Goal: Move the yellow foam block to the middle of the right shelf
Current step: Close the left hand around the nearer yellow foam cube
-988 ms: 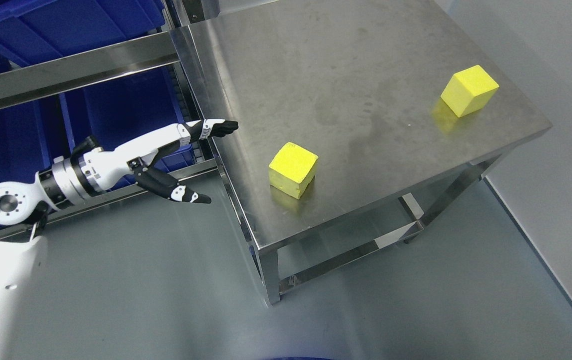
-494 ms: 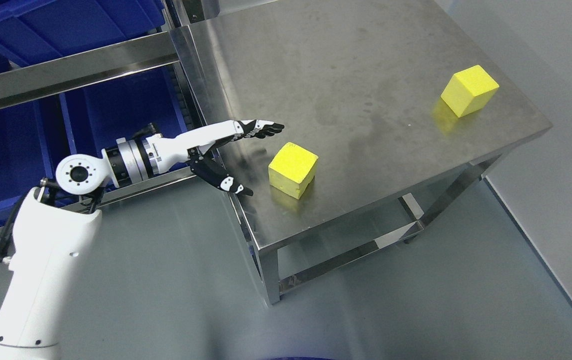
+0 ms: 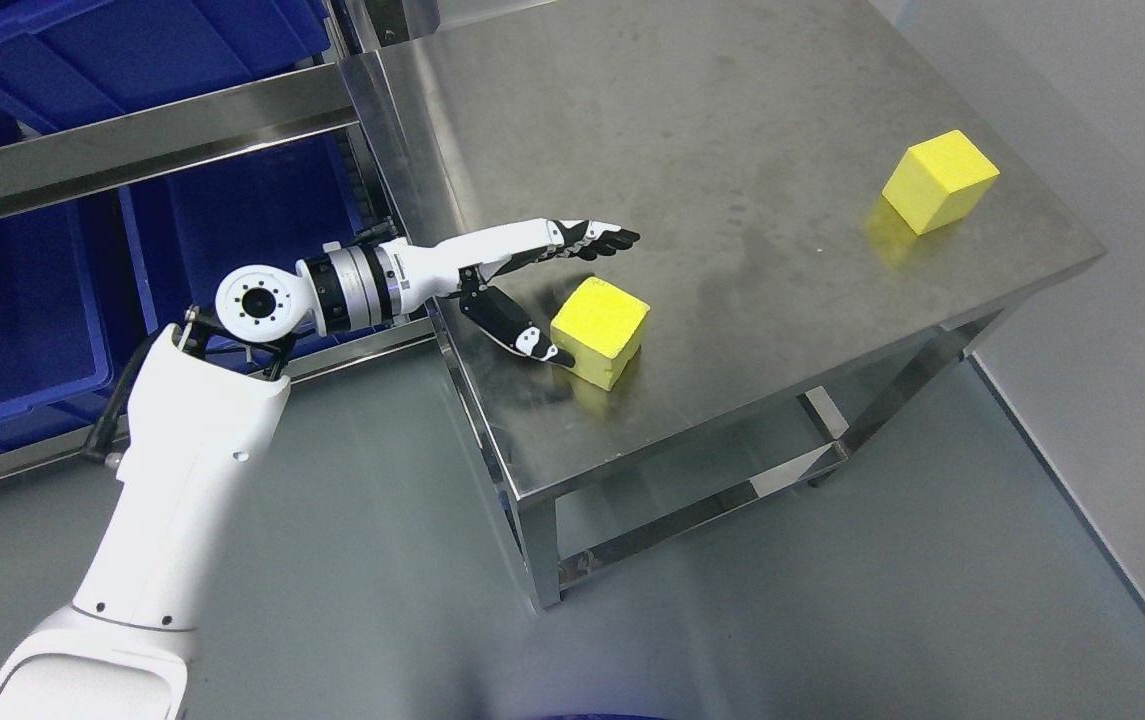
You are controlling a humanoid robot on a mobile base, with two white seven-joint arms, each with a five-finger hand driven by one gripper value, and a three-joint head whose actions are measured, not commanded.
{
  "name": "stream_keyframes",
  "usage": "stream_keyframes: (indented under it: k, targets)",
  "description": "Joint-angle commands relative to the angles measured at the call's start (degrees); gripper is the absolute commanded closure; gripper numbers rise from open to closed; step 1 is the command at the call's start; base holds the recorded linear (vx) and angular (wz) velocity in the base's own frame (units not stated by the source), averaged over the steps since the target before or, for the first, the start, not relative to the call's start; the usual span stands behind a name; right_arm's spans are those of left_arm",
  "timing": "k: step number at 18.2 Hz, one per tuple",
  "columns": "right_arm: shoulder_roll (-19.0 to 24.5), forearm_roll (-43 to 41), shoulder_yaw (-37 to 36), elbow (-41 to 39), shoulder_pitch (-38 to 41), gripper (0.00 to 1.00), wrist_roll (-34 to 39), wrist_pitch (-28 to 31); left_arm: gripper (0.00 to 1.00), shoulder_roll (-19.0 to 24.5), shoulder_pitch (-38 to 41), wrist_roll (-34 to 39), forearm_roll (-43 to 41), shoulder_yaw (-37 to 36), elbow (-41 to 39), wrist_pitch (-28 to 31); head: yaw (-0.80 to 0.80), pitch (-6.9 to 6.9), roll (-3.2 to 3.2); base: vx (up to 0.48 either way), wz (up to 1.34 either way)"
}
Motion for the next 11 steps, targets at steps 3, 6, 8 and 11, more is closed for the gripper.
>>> stream_keyframes:
  k: [3, 6, 8, 11]
  targets:
    - [-1.0, 0.2, -0.7, -1.0, 1.4, 0.00, 0.0, 0.0, 0.18, -5.5, -1.5, -0.6, -0.7, -2.7, 9.2, -0.3, 0.00, 0.00, 0.00, 0.000, 0.00]
    - [-1.0, 0.2, -0.7, -1.0, 1.3, 0.00, 0.0, 0.0, 0.39, -5.7, -0.7, -2.3, -0.1, -0.3, 9.5, -0.7, 0.00, 0.00, 0.00, 0.000, 0.00]
    - [-1.0, 0.2, -0.7, -1.0, 1.4, 0.00, 0.0, 0.0, 0.52, -6.3, -0.7, -2.7, 1.8, 2.8, 9.5, -0.9, 0.00, 0.00, 0.00, 0.000, 0.00]
    - [-1.0, 0.2, -0.7, -1.0, 1.4, 0.00, 0.0, 0.0, 0.69, -8.6, -0.7, -2.7, 8.0, 8.3, 9.0, -1.1, 0.00, 0.00, 0.00, 0.000, 0.01]
